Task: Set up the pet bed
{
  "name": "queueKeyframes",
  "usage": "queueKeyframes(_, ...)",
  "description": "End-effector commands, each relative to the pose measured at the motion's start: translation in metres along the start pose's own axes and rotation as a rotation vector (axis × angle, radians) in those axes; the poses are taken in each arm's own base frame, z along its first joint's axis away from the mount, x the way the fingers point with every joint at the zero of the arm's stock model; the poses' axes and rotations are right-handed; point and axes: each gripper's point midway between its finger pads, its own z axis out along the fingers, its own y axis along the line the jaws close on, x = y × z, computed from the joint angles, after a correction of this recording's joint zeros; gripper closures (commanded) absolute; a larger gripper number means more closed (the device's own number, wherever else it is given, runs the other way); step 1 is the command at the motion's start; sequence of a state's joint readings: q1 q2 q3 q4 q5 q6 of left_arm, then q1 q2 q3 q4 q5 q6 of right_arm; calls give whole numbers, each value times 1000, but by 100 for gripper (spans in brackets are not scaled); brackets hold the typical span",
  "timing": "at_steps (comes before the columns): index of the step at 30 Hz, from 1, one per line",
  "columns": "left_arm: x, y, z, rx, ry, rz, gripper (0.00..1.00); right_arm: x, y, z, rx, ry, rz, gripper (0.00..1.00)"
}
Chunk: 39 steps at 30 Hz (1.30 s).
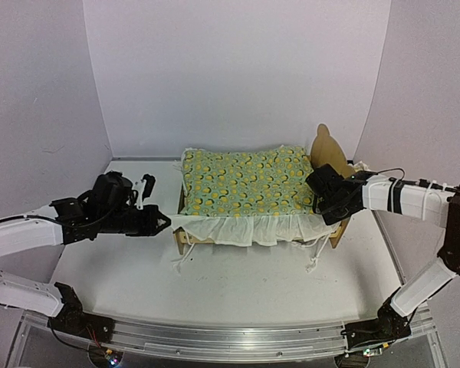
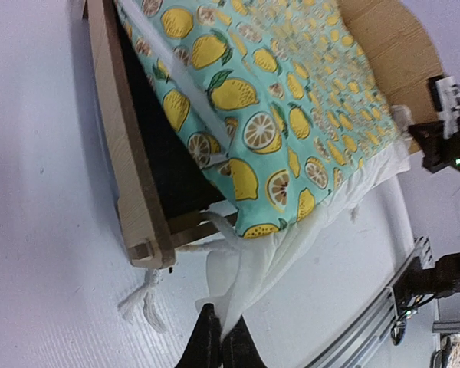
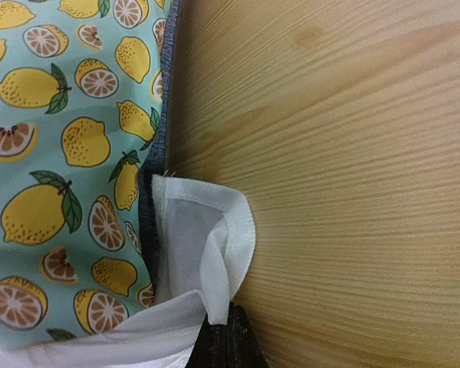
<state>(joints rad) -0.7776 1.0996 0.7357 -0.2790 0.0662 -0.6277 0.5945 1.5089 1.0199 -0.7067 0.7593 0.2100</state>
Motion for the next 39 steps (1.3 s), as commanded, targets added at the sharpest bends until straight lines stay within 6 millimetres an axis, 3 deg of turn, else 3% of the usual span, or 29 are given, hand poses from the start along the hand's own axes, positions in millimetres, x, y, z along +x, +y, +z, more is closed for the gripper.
queueKeyframes(1, -31, -19, -25, 65, -126, 2, 100, 0, -17, 6, 89, -1, 17, 100)
queueKeyframes(5, -6, -10, -1, 44, -5, -42, 100, 1, 1, 11, 8, 17, -40, 97)
queueKeyframes(10, 21, 17, 33, -88, 135, -68, 95, -17, 13, -4, -121, -15, -46, 72)
queueKeyframes(14, 7, 17, 38, -117, 94, -43, 97, -41, 12, -39, -265, -85, -40, 55)
queueKeyframes(18, -14, 14, 29, -128, 10, -24, 99, -64, 30, -96, -488, -236, -124, 31)
queueKeyframes(21, -25, 12, 16, -114, -62, -32, 91, -75, 46, -135, -609, -348, -182, 21)
queueKeyframes(24, -28, 13, 13, -117, -86, -45, 89, -83, 81, -170, -765, -450, -259, 17)
queueKeyframes(28, -30, 13, 20, -133, -74, -34, 92, -91, 151, -236, -1071, -638, -328, 16)
queueKeyframes(30, -31, 22, 24, -177, -84, -30, 93, -88, 187, -257, -1158, -697, -368, 16)
queueKeyframes(32, -36, 29, 29, -223, -100, -9, 95, -83, 221, -266, -1173, -718, -419, 18)
queueKeyframes(34, -39, 33, 34, -256, -103, 14, 94, -85, 248, -260, -1134, -717, -445, 20)
queueKeyframes(37, -44, 39, 42, -298, -112, 46, 94, -92, 287, -261, -1125, -695, -464, 31)
queueKeyframes(39, -50, 42, 47, -325, -117, 75, 94, -79, 312, -267, -1211, -648, -486, 35)
